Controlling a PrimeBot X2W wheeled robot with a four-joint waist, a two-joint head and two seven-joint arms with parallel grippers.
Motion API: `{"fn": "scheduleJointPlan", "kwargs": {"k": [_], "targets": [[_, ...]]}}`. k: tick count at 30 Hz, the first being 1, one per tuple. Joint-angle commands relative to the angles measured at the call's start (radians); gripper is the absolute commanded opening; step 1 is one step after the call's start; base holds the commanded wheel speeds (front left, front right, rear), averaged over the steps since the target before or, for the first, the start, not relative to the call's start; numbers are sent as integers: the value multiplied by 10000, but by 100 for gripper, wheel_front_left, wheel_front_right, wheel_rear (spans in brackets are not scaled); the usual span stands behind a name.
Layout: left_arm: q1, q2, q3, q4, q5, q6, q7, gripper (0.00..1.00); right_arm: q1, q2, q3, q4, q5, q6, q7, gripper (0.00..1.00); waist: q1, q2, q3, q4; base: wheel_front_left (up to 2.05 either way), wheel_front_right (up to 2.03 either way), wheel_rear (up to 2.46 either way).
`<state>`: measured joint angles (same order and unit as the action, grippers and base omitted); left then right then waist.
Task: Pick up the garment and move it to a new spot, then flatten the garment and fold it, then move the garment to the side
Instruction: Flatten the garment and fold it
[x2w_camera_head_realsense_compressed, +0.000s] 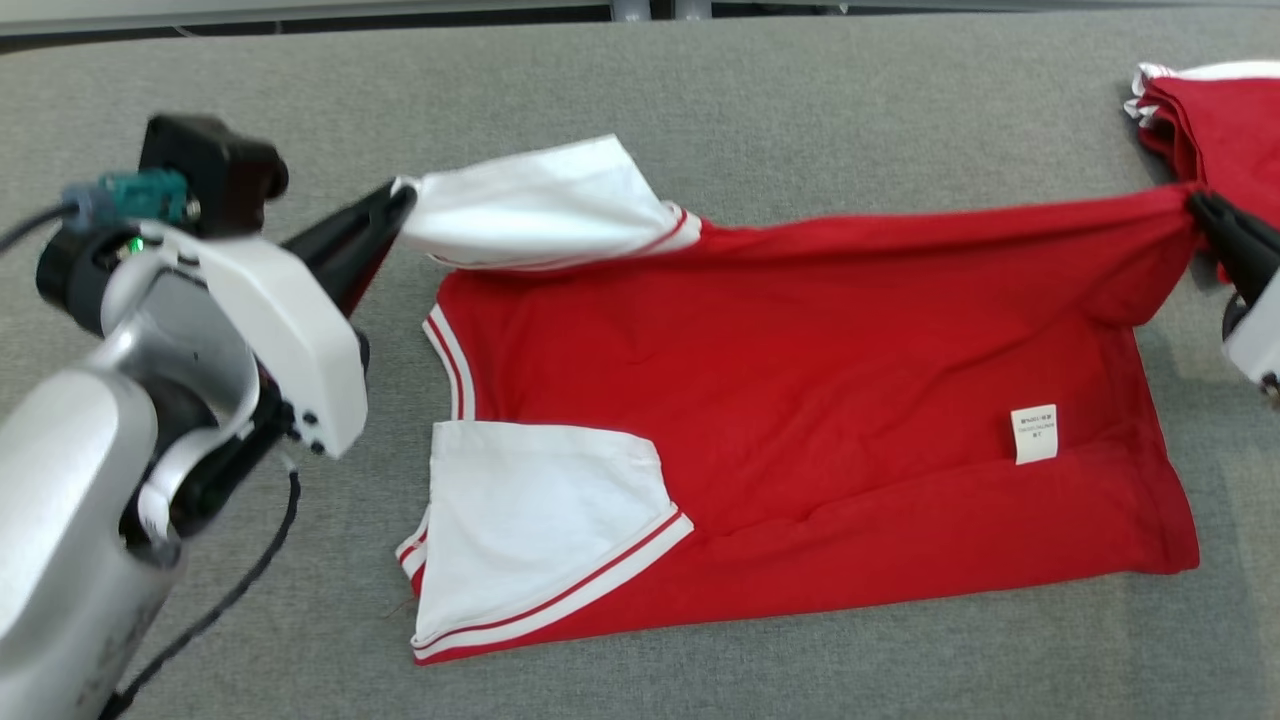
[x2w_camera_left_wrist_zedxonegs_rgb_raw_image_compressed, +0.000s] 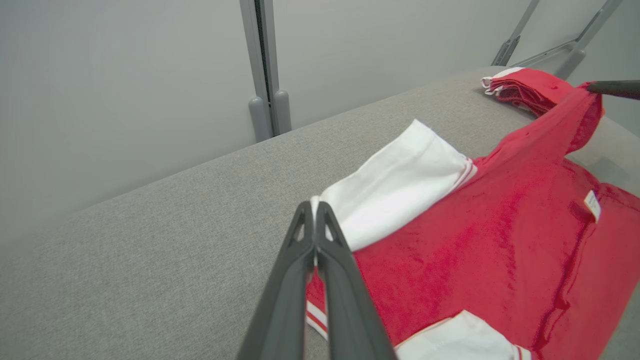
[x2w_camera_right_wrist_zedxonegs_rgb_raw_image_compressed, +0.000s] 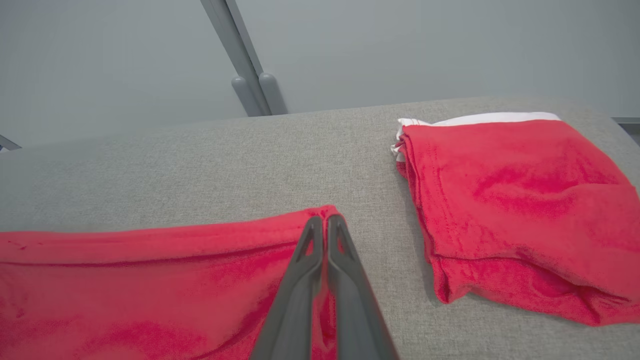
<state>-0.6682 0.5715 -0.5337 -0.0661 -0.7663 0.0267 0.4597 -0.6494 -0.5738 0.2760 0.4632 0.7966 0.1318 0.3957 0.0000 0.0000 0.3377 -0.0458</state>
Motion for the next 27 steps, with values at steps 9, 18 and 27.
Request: {"fn": "scheduleJointPlan", "kwargs": {"k": [9,18,27], "targets": [[2250,455,-126,-1871,102,876,-392,0,2573,-195,-1356,-1744,-294,-26,752,0,0,0,-571,437,0,0,0],[4076,182,-493,-2307,-24,1474,-1008,0,4583,527,-2556,-2546,-841,-26,1524,0,0,0,-523,756,0,0,0],[4916,-502,-916,-864,321,1696,-2101,100,5335,1386,-3123,-2462,-1507,-26,1401,100,0,0,-665,760,0,0,0]]}}
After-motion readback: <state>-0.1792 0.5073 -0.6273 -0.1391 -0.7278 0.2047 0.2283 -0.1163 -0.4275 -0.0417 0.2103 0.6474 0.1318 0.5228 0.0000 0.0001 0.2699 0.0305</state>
